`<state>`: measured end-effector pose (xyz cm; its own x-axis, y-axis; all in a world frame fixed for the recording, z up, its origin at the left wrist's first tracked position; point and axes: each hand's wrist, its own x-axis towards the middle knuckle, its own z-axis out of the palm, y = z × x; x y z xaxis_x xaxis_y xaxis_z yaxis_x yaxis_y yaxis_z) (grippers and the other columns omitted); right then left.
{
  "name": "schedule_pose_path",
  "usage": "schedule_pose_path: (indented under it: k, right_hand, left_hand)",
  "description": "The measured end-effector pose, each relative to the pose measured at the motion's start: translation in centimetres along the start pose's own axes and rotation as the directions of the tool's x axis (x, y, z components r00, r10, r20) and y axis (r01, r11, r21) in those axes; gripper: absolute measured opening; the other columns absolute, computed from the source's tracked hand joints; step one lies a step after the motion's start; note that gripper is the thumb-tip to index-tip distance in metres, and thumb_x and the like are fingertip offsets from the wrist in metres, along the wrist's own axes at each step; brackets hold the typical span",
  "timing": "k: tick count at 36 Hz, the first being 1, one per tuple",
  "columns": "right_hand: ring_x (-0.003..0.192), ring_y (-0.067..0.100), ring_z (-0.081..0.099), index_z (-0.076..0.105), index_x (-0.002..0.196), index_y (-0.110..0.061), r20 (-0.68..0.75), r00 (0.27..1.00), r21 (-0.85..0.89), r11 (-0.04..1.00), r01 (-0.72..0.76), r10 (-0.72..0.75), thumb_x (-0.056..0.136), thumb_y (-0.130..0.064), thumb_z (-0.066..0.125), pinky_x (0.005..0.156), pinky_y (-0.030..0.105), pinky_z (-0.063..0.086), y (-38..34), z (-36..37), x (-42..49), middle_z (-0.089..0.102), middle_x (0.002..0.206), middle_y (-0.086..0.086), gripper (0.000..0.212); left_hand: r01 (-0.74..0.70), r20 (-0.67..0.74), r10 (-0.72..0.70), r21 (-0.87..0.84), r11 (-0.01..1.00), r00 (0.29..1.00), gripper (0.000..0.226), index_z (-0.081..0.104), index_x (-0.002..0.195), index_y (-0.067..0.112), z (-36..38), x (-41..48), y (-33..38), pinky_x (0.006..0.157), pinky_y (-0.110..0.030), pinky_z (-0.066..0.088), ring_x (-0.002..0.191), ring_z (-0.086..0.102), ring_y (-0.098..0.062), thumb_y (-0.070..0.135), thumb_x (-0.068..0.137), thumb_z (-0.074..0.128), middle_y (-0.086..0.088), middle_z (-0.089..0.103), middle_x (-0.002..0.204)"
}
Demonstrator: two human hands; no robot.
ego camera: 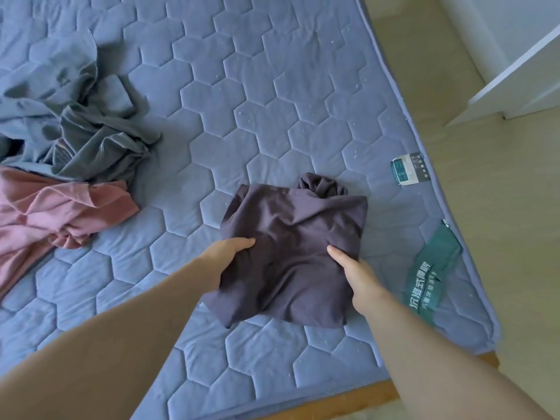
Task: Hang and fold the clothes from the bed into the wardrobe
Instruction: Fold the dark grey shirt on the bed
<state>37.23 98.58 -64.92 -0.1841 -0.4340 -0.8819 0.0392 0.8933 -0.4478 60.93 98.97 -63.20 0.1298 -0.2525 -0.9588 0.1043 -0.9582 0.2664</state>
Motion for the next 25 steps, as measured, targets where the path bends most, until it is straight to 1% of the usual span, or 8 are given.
schedule_pose_path:
  k: [3,5,7,9,12,15,19,25]
  right_hand:
    - [0.097,0.025,0.065,0.064,0.114,-0.012,0.042,0.999,0.095,0.995,0.01,-0.015,0.073,-0.031,0.077,0.092,0.039,0.05,0.3,0.0,0.0,0.07,0.106,0.007,0.048]
    - [0.093,0.024,0.068,0.066,0.109,-0.013,0.108,0.994,0.144,0.99,-0.008,-0.008,0.073,-0.029,0.076,0.086,0.037,0.052,0.5,0.3,-0.1,0.072,0.101,0.007,0.041]
    - [0.083,0.02,0.07,0.07,0.097,-0.012,0.152,0.988,0.164,0.986,-0.022,-0.004,0.074,-0.027,0.074,0.072,0.028,0.054,0.7,0.6,-0.8,0.074,0.088,0.004,0.028]
    - [0.075,0.019,0.068,0.071,0.082,-0.012,0.145,0.989,0.183,0.983,-0.018,-0.009,0.076,-0.027,0.072,0.066,0.025,0.052,1.2,0.9,-2.0,0.074,0.076,0.002,0.016]
    - [0.074,0.021,0.067,0.073,0.076,-0.013,0.123,0.992,0.237,0.971,-0.014,-0.016,0.077,-0.032,0.07,0.069,0.028,0.049,1.7,0.4,-5.1,0.073,0.075,0.003,0.019]
    - [0.06,0.018,0.07,0.076,0.057,-0.016,0.158,0.986,0.354,0.935,-0.015,-0.044,0.081,-0.034,0.065,0.057,0.025,0.05,2.4,-1.0,-8.7,0.073,0.069,0.003,0.031]
    - [0.06,0.02,0.07,0.077,0.061,-0.015,0.159,0.978,0.486,0.873,0.04,-0.134,0.081,-0.031,0.063,0.049,0.024,0.053,3.3,-3.4,-14.1,0.073,0.072,0.008,0.029]
    - [0.058,0.022,0.069,0.076,0.059,-0.009,0.071,0.962,0.6,0.782,0.169,-0.262,0.083,-0.019,0.058,0.047,0.025,0.053,2.5,-7.7,-21.4,0.072,0.068,0.01,0.031]
  left_hand:
    - [0.001,0.058,0.001,-0.025,1.0,0.998,0.03,0.066,0.09,0.009,-0.4,-0.9,0.1,0.07,-0.034,0.05,0.081,0.066,-0.027,0.033,0.074,0.074,-0.01,0.072,0.075]
    - [-0.033,0.081,0.034,-0.02,0.999,0.996,0.026,0.067,0.088,0.009,-0.7,-1.1,0.0,0.069,-0.032,0.05,0.078,0.066,-0.025,0.031,0.077,0.071,-0.009,0.072,0.072]
    - [-0.086,0.076,0.088,-0.029,0.996,0.993,0.021,0.067,0.083,0.009,-1.1,-1.4,0.2,0.068,-0.029,0.049,0.073,0.064,-0.023,0.029,0.079,0.067,-0.007,0.071,0.067]
    - [-0.122,0.069,0.126,-0.054,0.991,0.99,0.021,0.066,0.084,0.008,-1.5,-2.1,0.0,0.072,-0.03,0.05,0.072,0.063,-0.023,0.029,0.08,0.065,-0.009,0.07,0.074]
    - [-0.161,0.094,0.166,-0.063,0.985,0.982,0.024,0.066,0.088,0.009,-2.4,-4.2,-0.2,0.069,-0.031,0.051,0.07,0.064,-0.024,0.031,0.081,0.063,-0.009,0.07,0.072]
    - [-0.209,0.126,0.215,-0.058,0.976,0.968,0.021,0.066,0.081,0.012,-2.9,-7.5,0.0,0.058,-0.027,0.047,0.055,0.064,-0.021,0.033,0.081,0.063,-0.006,0.069,0.06]
    - [-0.273,0.238,0.279,-0.057,0.96,0.93,0.021,0.066,0.083,0.013,-2.8,-12.5,0.3,0.057,-0.028,0.046,0.051,0.067,-0.018,0.034,0.081,0.063,-0.005,0.071,0.063]
    - [-0.327,0.373,0.301,0.008,0.945,0.878,0.025,0.069,0.085,0.01,-0.3,-19.9,1.2,0.068,-0.032,0.05,0.065,0.068,-0.025,0.034,0.08,0.064,-0.009,0.072,0.073]
